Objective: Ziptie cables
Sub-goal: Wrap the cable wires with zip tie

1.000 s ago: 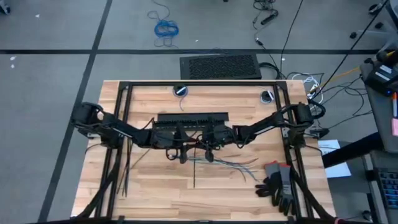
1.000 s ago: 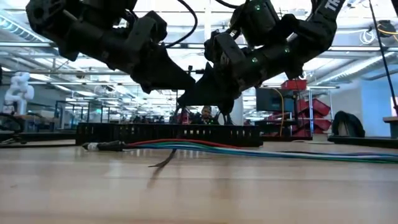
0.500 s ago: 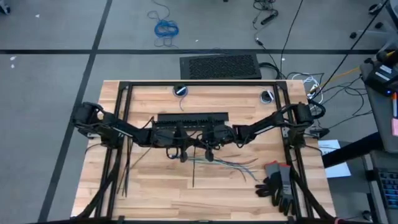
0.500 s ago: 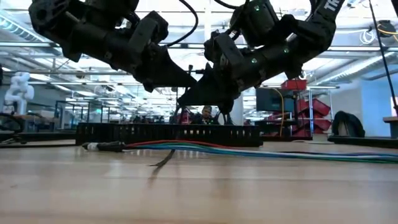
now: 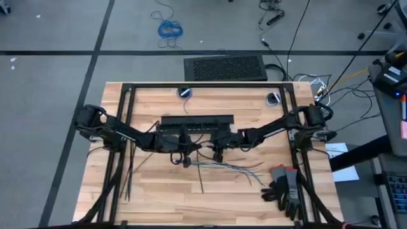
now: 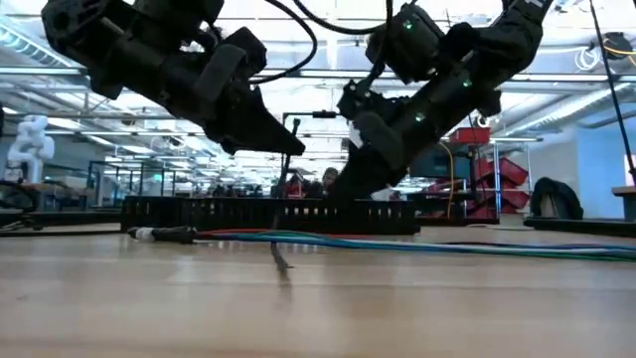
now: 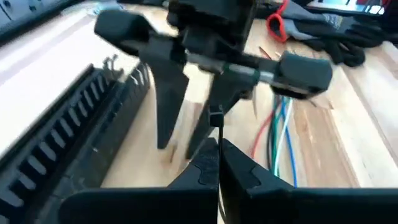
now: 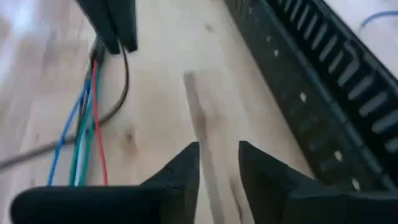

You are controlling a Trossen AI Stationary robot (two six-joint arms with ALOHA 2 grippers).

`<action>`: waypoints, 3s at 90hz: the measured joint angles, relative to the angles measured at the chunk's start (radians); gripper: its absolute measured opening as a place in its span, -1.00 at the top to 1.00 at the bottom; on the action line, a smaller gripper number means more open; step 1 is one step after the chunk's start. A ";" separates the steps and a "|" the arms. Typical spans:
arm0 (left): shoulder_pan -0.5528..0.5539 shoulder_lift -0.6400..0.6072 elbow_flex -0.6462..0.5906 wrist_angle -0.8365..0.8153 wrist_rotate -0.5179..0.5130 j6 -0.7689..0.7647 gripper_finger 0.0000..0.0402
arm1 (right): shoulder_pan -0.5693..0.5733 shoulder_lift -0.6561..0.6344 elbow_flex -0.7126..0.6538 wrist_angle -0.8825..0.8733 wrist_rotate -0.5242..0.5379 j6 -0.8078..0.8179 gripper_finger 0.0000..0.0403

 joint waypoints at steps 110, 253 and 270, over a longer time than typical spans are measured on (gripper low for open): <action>-0.205 0.031 0.000 0.044 -0.460 -0.272 1.00 | 0.394 0.044 0.001 0.158 0.058 0.179 0.50; -0.211 0.323 0.226 0.348 -0.298 -0.234 1.00 | 0.516 0.264 0.028 0.265 0.286 0.043 0.50; -0.192 0.327 0.237 0.347 -0.261 -0.275 1.00 | 0.529 0.263 0.030 0.221 0.351 0.107 0.50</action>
